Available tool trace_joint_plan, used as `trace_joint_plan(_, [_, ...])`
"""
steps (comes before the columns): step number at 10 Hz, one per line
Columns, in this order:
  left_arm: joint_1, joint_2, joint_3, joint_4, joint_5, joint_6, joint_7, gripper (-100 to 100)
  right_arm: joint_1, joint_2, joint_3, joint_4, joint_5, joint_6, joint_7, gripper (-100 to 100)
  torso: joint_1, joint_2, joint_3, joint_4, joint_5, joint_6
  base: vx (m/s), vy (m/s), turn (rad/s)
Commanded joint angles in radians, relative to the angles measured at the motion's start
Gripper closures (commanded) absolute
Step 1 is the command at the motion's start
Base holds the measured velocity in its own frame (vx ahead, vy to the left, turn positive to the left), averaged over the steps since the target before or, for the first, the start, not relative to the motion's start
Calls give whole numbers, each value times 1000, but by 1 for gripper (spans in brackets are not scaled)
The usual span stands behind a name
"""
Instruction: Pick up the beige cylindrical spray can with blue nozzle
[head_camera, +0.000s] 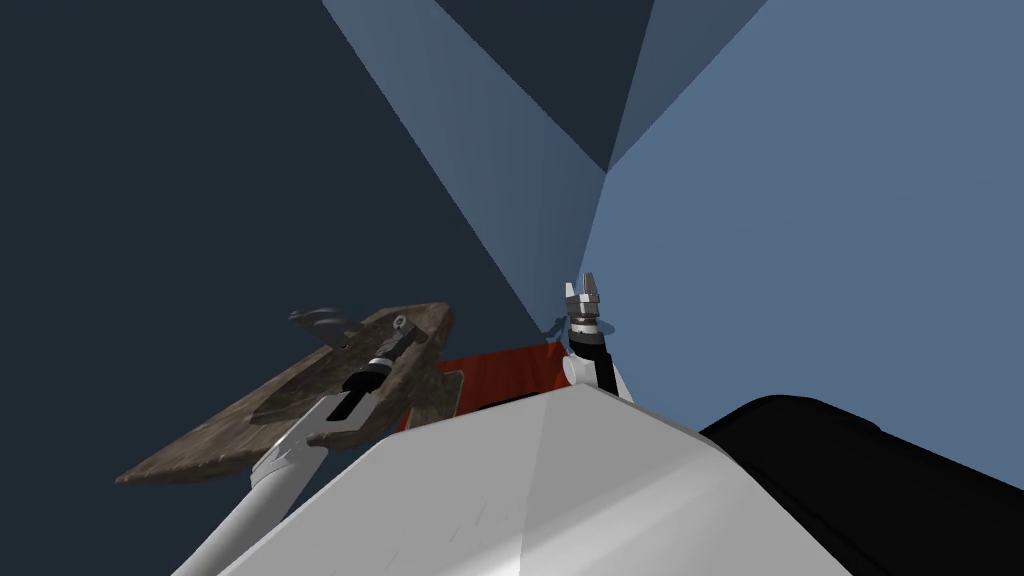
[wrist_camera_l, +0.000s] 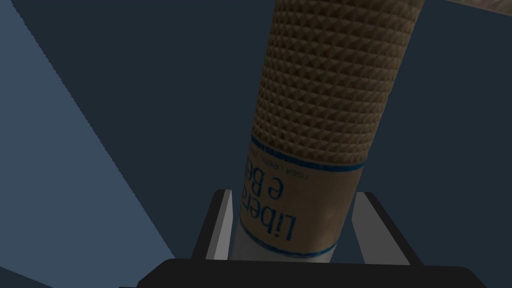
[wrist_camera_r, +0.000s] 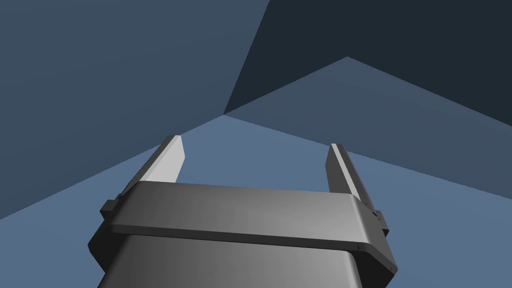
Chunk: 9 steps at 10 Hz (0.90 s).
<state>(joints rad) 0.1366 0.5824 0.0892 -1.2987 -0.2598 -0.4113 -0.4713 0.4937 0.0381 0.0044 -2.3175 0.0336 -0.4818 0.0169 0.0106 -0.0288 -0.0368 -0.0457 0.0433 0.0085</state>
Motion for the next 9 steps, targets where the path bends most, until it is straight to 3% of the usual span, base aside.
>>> trace_joint_plan(1, [50,0,3,-50,-4,7,7,100,0,0,0,0,0,0,0,0,0,0,0,0,0,0,42,17,5])
trace_joint_plan(3, [52,0,3,-79,-4,7,7,100,0,0,0,0,0,0,0,0,0,2,1,-1,1,0,-3,1,8])
trace_joint_plan(4, [95,-33,38,-113,-41,36,20,100,0,0,0,0,0,0,0,0,-1,3,1,0,1,1,70,26,0])
trace_joint_plan(6, [147,-33,38,-169,-41,36,20,100,0,0,0,0,0,0,0,0,3,-2,-2,-1,1,-1,76,41,7])
trace_joint_plan(8, [157,-33,38,-213,-41,36,20,100,0,0,0,0,0,0,0,0,0,2,1,0,1,0,-3,2,6])
trace_joint_plan(9, [206,-66,74,-250,-77,65,34,100,0,0,0,0,0,0,0,0,-1,4,2,1,0,1,67,33,-1])
